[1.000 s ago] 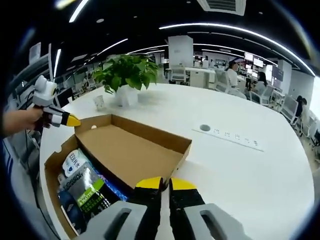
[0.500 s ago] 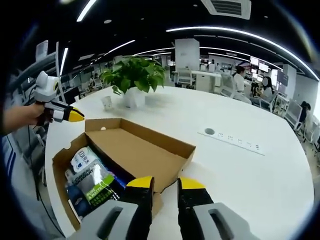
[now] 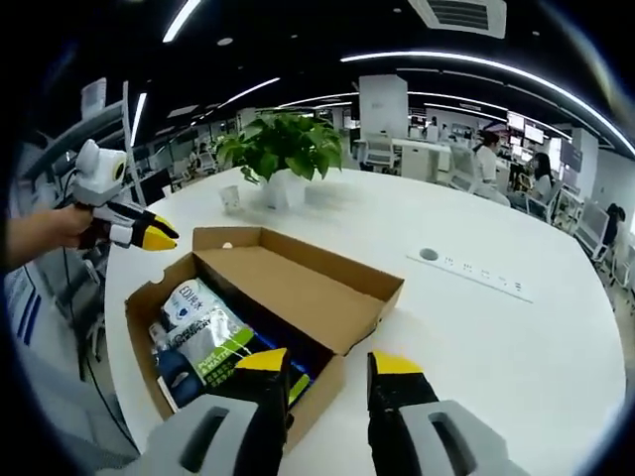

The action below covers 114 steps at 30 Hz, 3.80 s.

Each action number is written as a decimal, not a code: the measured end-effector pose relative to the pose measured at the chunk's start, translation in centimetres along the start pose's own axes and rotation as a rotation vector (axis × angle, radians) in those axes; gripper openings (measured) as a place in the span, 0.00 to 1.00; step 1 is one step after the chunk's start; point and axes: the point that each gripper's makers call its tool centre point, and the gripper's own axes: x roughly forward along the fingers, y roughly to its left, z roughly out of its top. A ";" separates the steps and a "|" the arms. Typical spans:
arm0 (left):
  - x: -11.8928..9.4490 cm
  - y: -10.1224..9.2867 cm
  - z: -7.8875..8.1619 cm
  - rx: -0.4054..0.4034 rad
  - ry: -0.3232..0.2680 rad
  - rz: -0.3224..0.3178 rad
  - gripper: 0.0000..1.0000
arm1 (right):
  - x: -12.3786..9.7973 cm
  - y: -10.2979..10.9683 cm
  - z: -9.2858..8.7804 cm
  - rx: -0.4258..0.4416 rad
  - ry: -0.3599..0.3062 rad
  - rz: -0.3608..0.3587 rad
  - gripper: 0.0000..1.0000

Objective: Operate the shoe box by opening the lid, removing the specified soft item, and placing it in the target area until the item is outside and the box remains undamaged.

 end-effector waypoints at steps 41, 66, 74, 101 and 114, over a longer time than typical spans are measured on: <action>1.3 -9.3 -6.6 -0.073 0.209 -0.275 0.17 | -2.6 4.2 -3.0 -0.036 0.000 0.097 0.47; 2.4 -10.2 -7.0 -0.260 0.196 -0.322 0.00 | -2.6 6.1 -3.3 -0.043 -0.006 0.138 0.47; 1.7 -8.6 -6.2 -0.240 0.144 -0.253 0.00 | -2.1 6.8 -3.4 -0.043 -0.003 0.148 0.46; 0.9 -5.4 -7.3 -0.230 0.161 -0.164 0.00 | 2.5 10.0 -4.9 0.025 0.110 0.221 0.37; 1.1 -5.2 -7.7 -0.227 0.166 -0.158 0.00 | 3.7 11.0 -6.0 0.030 0.167 0.243 0.32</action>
